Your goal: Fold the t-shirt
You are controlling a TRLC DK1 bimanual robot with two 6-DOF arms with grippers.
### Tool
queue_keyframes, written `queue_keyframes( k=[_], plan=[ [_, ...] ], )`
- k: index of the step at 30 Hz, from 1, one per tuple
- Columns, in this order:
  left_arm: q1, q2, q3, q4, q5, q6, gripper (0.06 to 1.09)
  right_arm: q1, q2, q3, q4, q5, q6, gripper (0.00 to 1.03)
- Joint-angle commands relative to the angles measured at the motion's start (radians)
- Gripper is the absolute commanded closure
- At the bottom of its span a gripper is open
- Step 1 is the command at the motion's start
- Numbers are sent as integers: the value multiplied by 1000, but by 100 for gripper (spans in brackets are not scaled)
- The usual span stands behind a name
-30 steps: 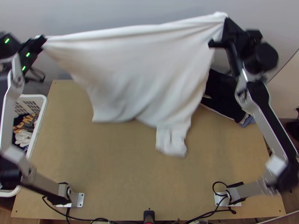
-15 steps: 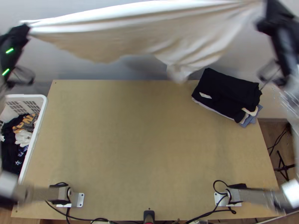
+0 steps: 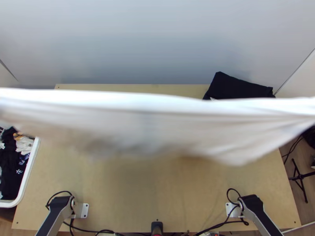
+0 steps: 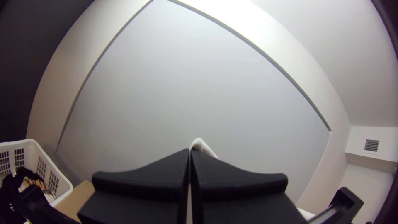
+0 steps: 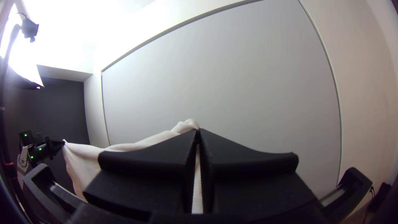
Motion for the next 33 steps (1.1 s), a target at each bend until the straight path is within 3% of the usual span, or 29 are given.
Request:
queue_keyframes(
  k=[1, 4, 5, 13, 21, 33],
  plan=[
    [4, -89, -23, -5, -6, 21, 105, 122, -78, -12, 45, 135, -43, 100],
    [3, -87, 4, 4, -4, 22, 105, 311, -50, 98, 110, 270, -89, 100],
    [3, -87, 7, 16, -6, 24, 105, 325, -35, 140, 108, 286, -93, 100],
    [17, -52, 99, 108, -15, 47, 105, 386, 54, 437, 101, 286, -179, 100],
    [40, -69, 96, 96, -14, 51, 105, 398, 21, 447, -10, 286, -199, 100],
    [44, -119, 77, 73, -15, 93, 105, 422, -4, 451, -65, 286, -199, 100]
  ],
)
